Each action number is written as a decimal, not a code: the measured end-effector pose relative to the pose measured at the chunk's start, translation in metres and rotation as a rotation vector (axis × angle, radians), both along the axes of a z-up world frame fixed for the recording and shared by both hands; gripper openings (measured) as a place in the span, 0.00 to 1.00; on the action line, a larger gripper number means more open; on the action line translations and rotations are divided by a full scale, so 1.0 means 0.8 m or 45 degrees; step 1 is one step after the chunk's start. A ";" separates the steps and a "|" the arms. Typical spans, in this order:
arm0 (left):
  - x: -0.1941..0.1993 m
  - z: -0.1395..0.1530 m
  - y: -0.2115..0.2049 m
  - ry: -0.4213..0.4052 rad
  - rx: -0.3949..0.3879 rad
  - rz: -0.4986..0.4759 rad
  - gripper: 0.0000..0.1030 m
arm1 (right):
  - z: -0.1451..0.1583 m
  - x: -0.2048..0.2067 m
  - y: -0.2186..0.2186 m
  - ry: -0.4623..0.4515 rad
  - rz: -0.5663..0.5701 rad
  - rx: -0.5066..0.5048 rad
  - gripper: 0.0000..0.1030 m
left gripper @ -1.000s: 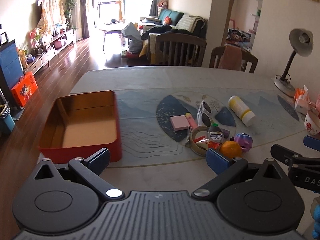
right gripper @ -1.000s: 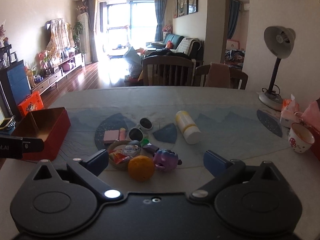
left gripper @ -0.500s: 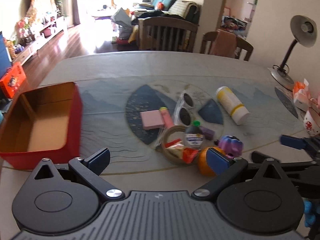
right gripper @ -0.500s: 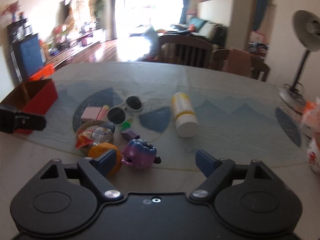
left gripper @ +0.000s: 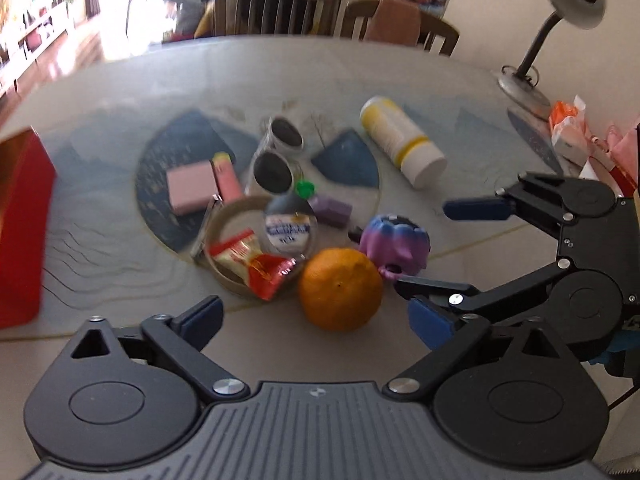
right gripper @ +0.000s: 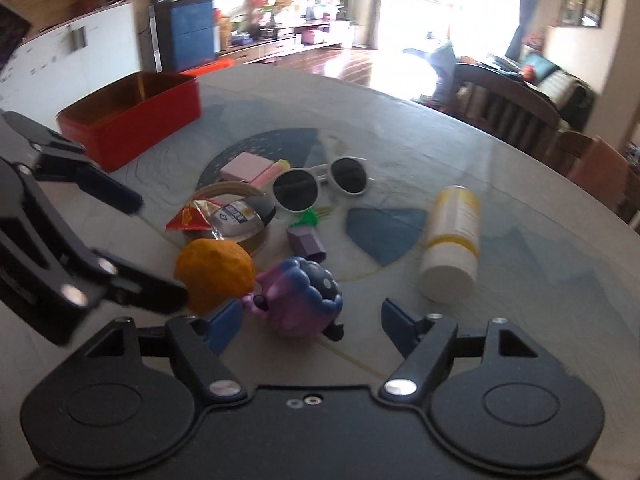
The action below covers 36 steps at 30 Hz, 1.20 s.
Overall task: Organize rigid objects
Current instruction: 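Grasp the purple squishy toy with the right gripper while the left gripper grasps the orange, then lift the purple toy with the right gripper while the left gripper lifts the orange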
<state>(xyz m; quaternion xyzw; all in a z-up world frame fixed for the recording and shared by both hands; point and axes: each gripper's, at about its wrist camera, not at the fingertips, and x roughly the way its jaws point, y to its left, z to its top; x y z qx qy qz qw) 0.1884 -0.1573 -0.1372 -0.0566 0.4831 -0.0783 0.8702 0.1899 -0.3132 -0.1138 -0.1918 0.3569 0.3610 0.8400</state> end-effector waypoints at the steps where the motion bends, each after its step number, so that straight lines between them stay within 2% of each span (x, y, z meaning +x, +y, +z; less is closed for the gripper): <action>1: 0.004 -0.004 -0.001 0.018 -0.015 0.009 0.91 | -0.003 0.004 0.004 -0.009 0.026 -0.020 0.71; 6: 0.019 -0.015 -0.008 0.066 -0.028 0.024 0.85 | -0.015 0.011 0.011 -0.023 0.127 -0.054 0.64; 10: 0.028 -0.023 -0.006 0.119 -0.076 0.054 0.76 | -0.023 0.016 0.013 -0.027 0.182 -0.072 0.52; 14: 0.032 -0.027 -0.005 0.150 -0.093 0.065 0.63 | -0.028 0.017 0.015 -0.046 0.203 -0.073 0.51; 20: 0.033 -0.029 -0.008 0.165 -0.115 0.051 0.49 | -0.027 0.014 0.009 -0.046 0.205 -0.060 0.51; 36: 0.010 -0.022 0.005 0.179 -0.065 0.104 0.48 | -0.020 0.001 -0.004 0.022 0.096 0.023 0.50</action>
